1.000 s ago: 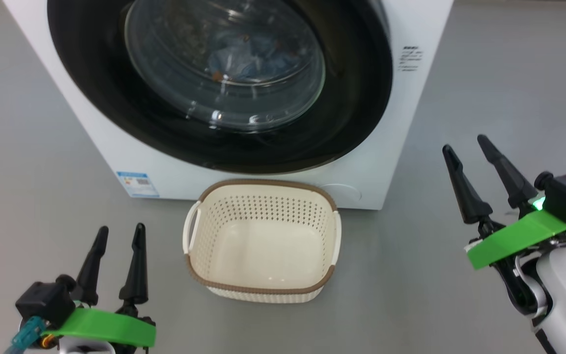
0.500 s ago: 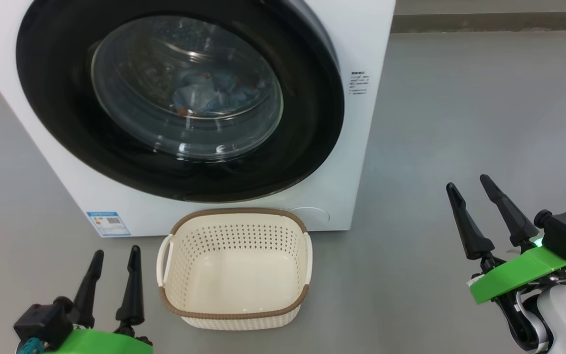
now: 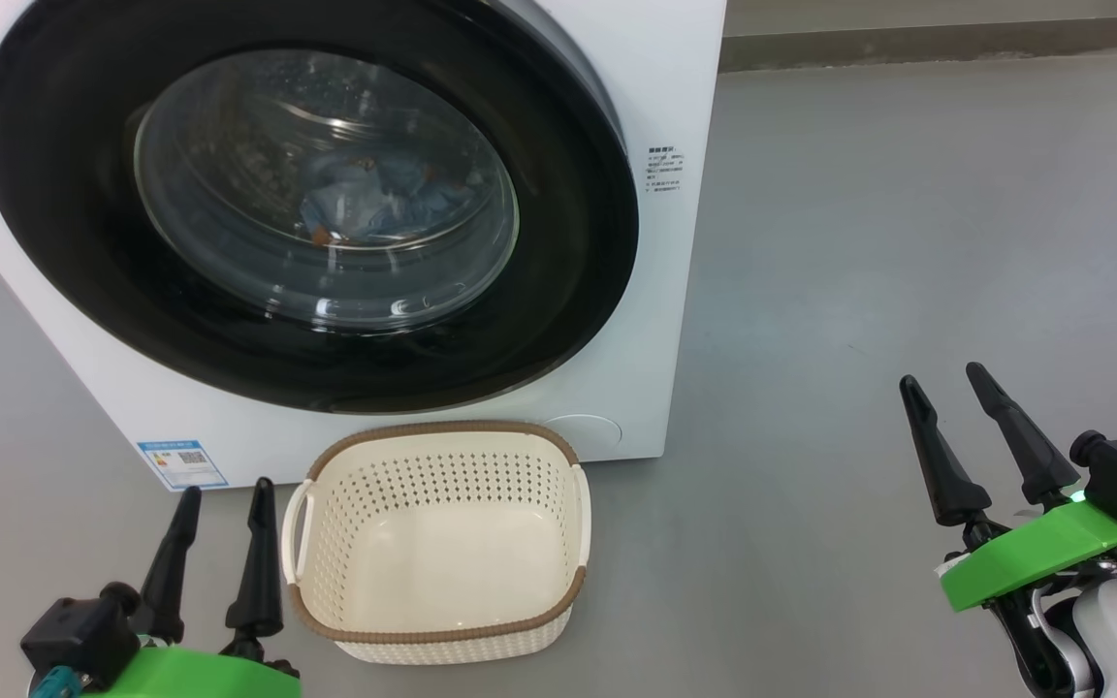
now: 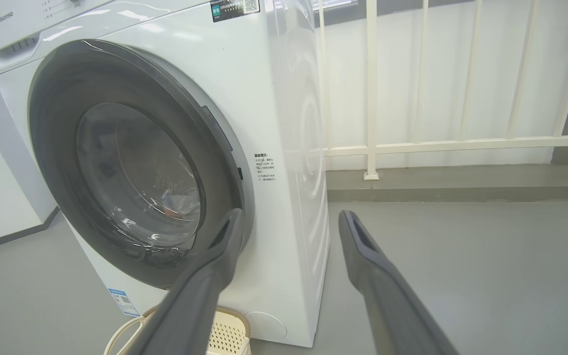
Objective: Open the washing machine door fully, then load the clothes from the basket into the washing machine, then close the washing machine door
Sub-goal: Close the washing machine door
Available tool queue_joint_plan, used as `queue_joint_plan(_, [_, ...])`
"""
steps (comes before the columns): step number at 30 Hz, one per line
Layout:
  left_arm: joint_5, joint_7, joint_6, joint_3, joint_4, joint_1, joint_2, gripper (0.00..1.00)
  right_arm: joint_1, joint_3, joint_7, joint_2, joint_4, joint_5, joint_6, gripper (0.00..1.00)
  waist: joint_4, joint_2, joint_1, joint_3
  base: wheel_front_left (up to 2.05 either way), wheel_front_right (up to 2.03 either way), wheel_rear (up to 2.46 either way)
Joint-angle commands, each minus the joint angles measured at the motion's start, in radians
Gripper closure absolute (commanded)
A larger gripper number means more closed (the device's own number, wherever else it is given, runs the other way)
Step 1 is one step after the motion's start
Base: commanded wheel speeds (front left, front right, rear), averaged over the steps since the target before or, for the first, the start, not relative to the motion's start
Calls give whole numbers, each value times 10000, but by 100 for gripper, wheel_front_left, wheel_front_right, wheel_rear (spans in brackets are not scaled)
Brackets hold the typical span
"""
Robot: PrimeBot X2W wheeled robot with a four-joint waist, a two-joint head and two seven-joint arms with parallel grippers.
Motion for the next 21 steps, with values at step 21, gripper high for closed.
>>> queue_joint_plan(21, [-146, -91, 8, 87, -207, -84, 294, 0, -52, 106, -49, -72, -37, -133, -27, 0, 30, 0, -1, -58, 0, 0, 0])
